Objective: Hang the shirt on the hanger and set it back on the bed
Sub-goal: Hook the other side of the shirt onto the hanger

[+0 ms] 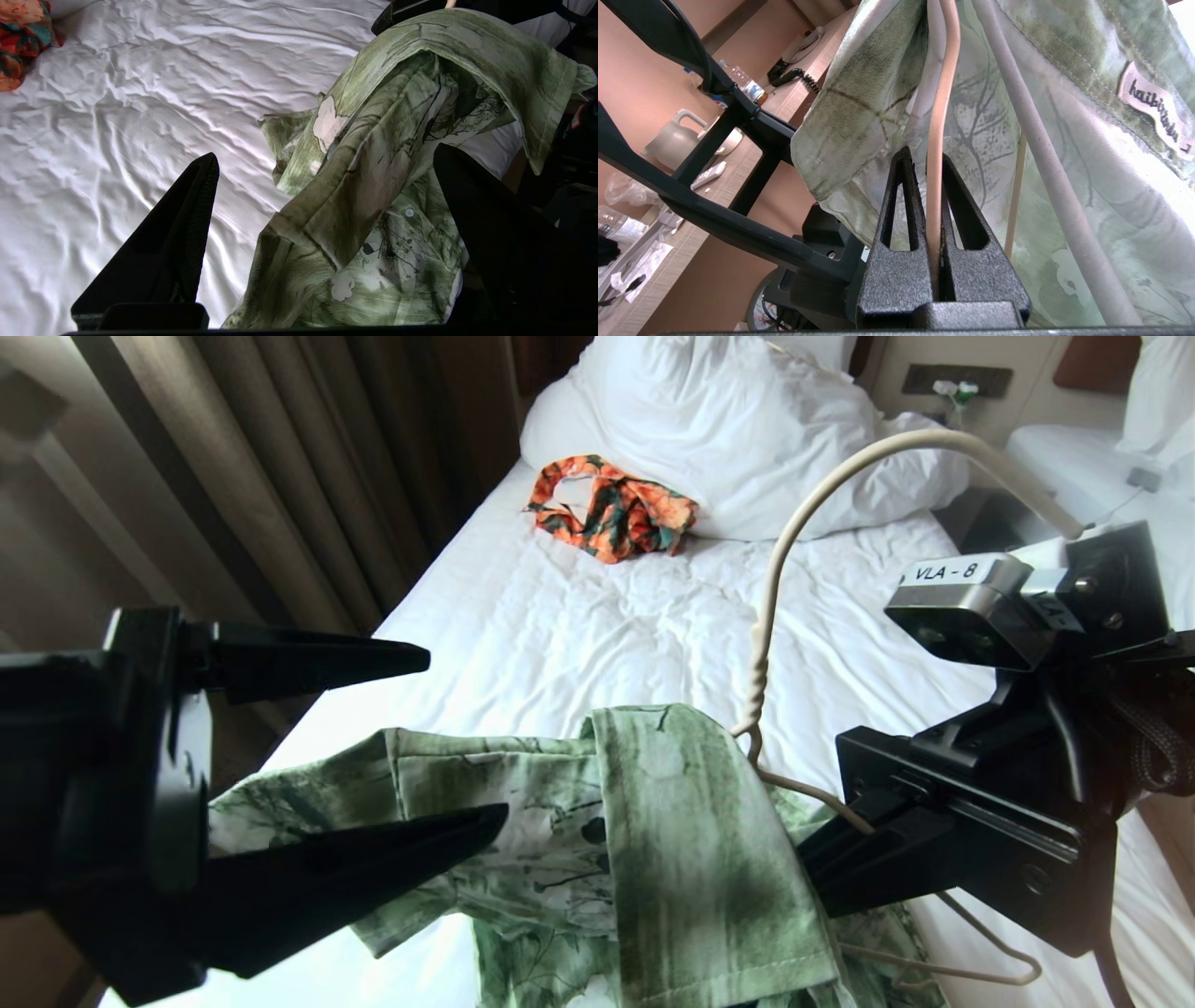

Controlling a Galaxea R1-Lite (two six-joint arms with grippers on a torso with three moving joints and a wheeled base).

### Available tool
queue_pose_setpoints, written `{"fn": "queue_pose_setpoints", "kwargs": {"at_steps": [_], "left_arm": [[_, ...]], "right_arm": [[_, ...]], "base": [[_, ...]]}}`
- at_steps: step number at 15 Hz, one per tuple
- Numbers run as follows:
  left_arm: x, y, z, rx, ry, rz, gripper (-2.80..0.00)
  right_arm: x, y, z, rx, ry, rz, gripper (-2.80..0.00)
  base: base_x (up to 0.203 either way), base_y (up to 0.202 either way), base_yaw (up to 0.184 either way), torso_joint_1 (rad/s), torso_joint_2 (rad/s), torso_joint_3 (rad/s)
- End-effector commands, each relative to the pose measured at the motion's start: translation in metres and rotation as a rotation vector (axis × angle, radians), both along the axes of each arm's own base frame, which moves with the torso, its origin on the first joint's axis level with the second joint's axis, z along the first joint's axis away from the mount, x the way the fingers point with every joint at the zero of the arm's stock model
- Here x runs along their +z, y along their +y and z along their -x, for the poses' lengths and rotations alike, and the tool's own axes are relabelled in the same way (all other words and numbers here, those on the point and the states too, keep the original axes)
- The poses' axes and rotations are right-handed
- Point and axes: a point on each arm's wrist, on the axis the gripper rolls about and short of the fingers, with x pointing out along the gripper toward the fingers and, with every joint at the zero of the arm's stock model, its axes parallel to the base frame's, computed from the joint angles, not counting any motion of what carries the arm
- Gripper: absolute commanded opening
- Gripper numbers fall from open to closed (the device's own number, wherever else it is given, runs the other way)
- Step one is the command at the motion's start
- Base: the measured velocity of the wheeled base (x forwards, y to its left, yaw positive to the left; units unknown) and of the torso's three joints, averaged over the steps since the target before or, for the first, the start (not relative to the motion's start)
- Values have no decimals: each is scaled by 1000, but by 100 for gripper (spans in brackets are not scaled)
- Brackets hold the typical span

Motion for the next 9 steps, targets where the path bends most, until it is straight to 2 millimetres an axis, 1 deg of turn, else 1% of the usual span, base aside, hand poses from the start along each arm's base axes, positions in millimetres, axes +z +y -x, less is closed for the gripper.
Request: {"fn": "queue_pose_setpoints", "kwargs": {"at_steps": [1, 3, 5, 6, 7, 8, 9], "left_arm": [[-6, -13, -7, -8, 20, -32, 0], [-6, -27, -13, -24, 2, -13, 0], [-8, -36, -15, -40, 5, -19, 0], [-10, -40, -16, -48, 10, -28, 0], [-12, -42, -16, -53, 14, -35, 0], [-15, -46, -17, -62, 24, -47, 0], [-17, -48, -18, -65, 29, -54, 0]], "right_arm": [[4, -2, 3, 6, -13, -12, -280], [6, -3, 5, 5, -19, -16, -280], [7, -4, 5, 5, -21, -17, -280], [7, -2, 7, 14, -21, -17, -280], [7, 8, 15, 64, -21, -18, -280], [7, 13, 19, 89, -21, -18, -280], [7, 11, 18, 80, -21, -18, -280]], "base": [[0, 0, 0, 0, 0, 0], [0, 0, 0, 0, 0, 0], [0, 0, 0, 0, 0, 0], [0, 0, 0, 0, 0, 0], [0, 0, 0, 0, 0, 0], [0, 0, 0, 0, 0, 0], [0, 0, 0, 0, 0, 0]]}}
